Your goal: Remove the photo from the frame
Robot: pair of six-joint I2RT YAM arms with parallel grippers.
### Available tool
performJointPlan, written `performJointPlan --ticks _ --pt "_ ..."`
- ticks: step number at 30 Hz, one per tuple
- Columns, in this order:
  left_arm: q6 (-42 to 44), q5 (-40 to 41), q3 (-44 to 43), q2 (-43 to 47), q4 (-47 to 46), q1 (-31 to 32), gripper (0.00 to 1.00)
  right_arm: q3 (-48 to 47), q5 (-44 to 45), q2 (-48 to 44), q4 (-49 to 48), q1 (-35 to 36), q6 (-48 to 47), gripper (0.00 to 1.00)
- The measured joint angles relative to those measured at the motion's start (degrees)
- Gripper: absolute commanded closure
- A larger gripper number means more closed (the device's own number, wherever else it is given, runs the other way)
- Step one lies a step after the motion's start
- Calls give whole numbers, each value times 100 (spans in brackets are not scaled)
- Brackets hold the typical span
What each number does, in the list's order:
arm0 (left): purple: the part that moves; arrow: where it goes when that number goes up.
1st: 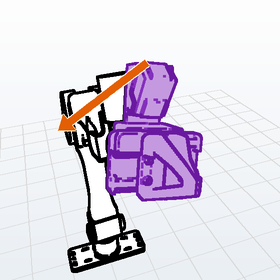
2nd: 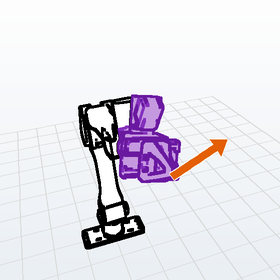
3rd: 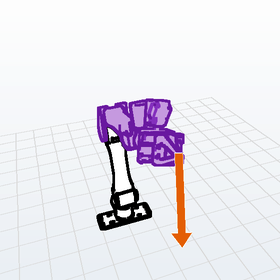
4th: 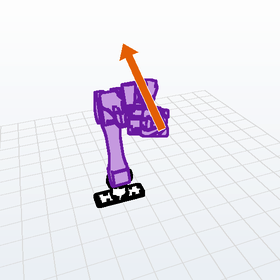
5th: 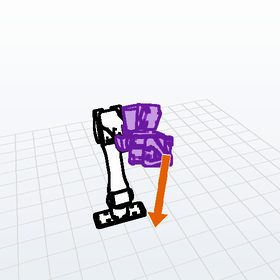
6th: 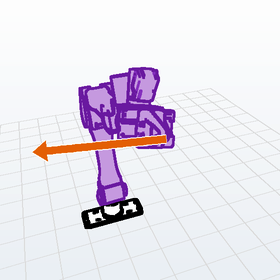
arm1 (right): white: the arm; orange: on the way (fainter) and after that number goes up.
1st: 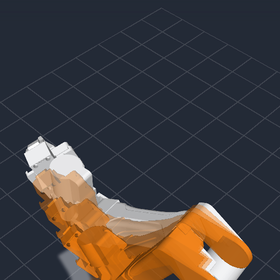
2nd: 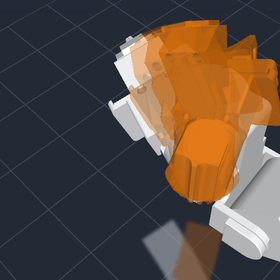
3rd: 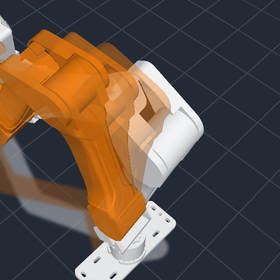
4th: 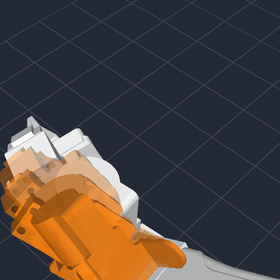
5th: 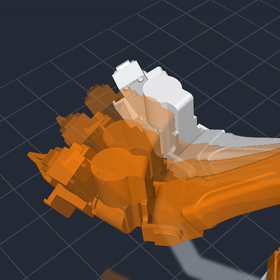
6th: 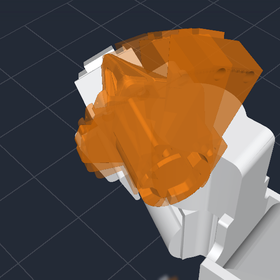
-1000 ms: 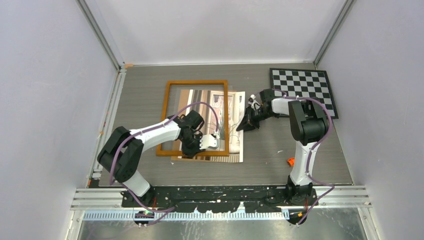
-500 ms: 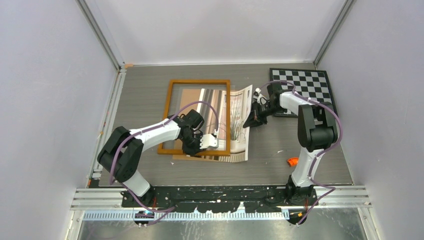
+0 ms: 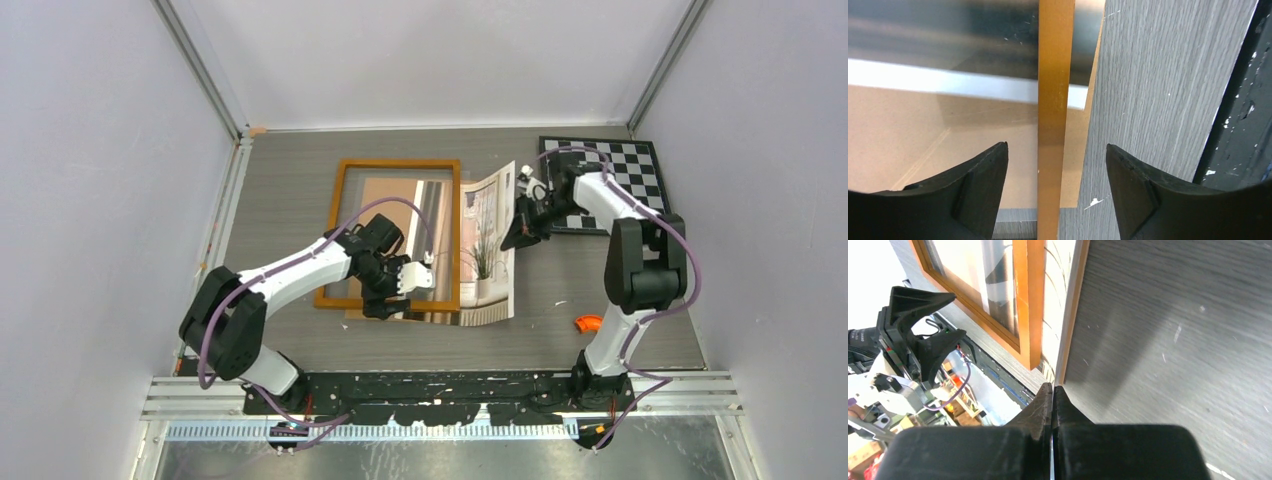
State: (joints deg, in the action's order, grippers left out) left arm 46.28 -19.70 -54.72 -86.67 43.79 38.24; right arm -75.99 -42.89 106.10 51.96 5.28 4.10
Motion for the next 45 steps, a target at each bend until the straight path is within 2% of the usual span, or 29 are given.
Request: performJointPlan --ticks 3,6,11,16,22,27,29,35,45 --pt "-166 -7 -72 157 68 -4 10 0 129 -365 289 -201 -129 99" --pt "-472 -127 -289 295 256 -131 3 -81 282 -717 621 -400 -264 99" --pt "-1316 -540 -1051 308 350 -1150 0 -352 391 -1038 1025 -671 -520 99" --pt "-2210 -566 -1611 168 146 -2299 0 -498 444 -1305 1338 -767 -730 100" --pt "-2855 -131 -2142 -894 -48 -3342 1 -929 426 -1604 1718 -798 -1051 99" --pt "-3453 20 -2527 -1864 -94 -3971 10 -1276 442 -1777 1878 -800 -1191 100" --pt "-3560 15 -2531 -1969 -94 -4151 12 -1349 466 -1882 1912 -802 -1239 100" --pt "-3825 -385 -2527 -2155 -168 -4170 19 -1681 586 -2280 2037 -802 -1346 99" --pt "-4006 -688 -2229 -2448 -557 -3652 21 -2503 765 -2507 1867 -802 -1399 100"
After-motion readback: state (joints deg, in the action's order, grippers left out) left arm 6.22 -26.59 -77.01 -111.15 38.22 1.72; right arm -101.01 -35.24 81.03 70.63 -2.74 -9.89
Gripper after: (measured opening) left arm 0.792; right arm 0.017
